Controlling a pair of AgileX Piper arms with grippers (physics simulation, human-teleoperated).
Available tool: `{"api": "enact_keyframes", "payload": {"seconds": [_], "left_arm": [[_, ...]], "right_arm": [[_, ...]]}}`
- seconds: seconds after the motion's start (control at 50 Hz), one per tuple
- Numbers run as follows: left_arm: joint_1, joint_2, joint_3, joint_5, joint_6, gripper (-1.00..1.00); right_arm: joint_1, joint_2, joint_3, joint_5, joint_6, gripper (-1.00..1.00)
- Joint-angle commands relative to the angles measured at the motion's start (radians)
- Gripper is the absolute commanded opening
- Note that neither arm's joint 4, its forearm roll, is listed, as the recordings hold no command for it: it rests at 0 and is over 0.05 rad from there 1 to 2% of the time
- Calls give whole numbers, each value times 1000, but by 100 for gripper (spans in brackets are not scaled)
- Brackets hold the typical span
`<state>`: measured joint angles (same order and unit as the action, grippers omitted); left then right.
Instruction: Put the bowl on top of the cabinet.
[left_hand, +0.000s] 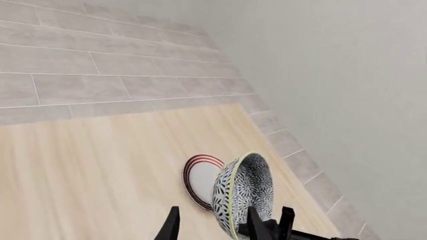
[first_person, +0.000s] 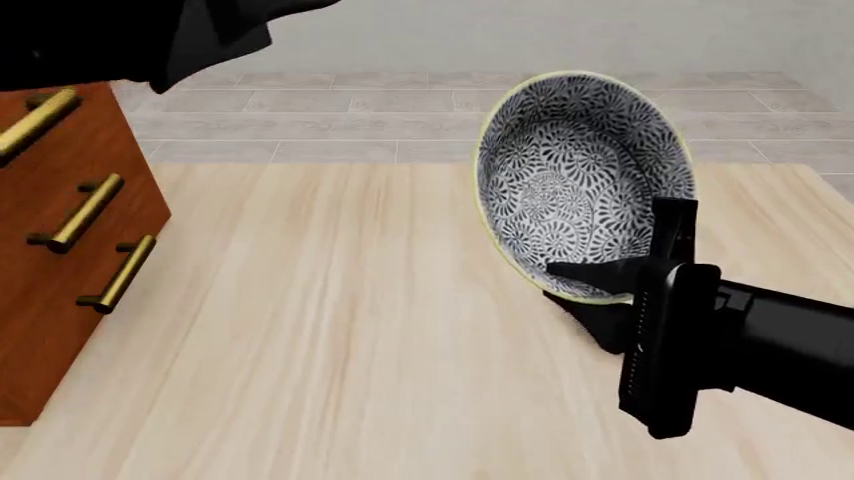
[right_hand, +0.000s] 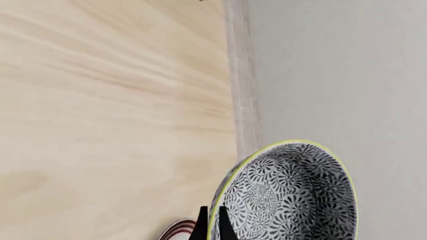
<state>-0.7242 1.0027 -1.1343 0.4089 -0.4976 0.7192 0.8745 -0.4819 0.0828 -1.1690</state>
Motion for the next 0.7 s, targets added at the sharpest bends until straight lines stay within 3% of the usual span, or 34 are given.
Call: {"api": "enact_keyframes", "payload": {"seconds": [0.02,0.7], "left_arm": [[-2,47,-19,-2,-10,100],[-34,208,30,-52,-50,100]], "right_arm": [[15,5,1,-14,11,-100],[57,53,18,-71,29,-100]]}}
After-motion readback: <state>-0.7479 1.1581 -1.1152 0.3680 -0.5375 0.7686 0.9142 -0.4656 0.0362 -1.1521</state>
